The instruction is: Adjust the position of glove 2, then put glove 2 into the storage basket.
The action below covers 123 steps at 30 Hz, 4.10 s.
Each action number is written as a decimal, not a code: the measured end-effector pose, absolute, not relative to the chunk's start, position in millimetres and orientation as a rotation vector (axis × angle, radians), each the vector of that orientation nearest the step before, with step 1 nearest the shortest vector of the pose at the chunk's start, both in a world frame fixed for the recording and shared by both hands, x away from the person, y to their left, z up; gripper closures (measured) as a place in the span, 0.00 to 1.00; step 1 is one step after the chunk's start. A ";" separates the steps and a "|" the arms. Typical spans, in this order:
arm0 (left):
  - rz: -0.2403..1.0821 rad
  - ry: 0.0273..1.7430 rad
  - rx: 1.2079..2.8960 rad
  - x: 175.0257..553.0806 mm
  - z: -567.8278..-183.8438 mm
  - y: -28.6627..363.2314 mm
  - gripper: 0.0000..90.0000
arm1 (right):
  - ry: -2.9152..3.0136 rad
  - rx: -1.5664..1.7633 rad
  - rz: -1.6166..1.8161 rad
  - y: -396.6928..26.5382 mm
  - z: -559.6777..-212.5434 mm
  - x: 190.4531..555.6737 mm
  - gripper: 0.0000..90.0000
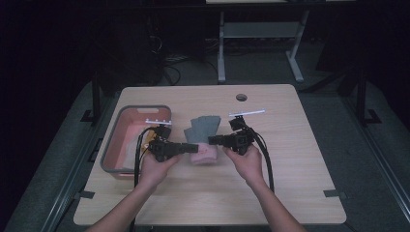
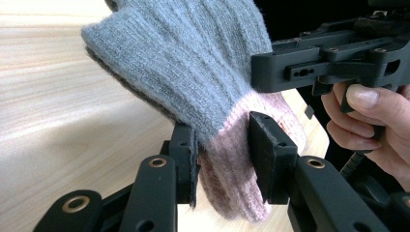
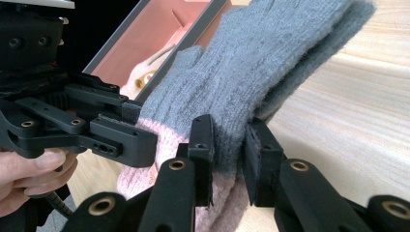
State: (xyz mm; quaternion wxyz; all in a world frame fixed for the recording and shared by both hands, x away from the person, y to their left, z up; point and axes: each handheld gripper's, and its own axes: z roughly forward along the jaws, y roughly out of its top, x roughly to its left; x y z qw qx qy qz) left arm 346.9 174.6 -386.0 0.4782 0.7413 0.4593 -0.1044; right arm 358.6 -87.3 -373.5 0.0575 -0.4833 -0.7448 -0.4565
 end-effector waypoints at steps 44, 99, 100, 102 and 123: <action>-0.204 1.137 1.772 347.5 -360.3 220.5 0.72 | -2.222 -1.368 -1.447 -47.6 -352.5 372.2 0.83; -0.162 1.204 1.764 355.5 -343.4 313.6 0.71 | -2.210 -1.249 -1.449 46.3 -344.4 399.3 0.84; -0.165 1.206 1.764 355.6 -343.6 315.6 0.71 | -2.209 -1.250 -1.441 47.8 -344.7 399.6 0.84; -0.161 1.211 1.765 355.6 -344.8 320.2 0.71 | -2.201 -1.244 -1.442 51.6 -345.9 400.7 0.83; -0.155 1.275 1.770 354.9 -359.0 349.3 0.71 | -2.191 -1.214 -1.402 85.5 -364.5 407.2 0.84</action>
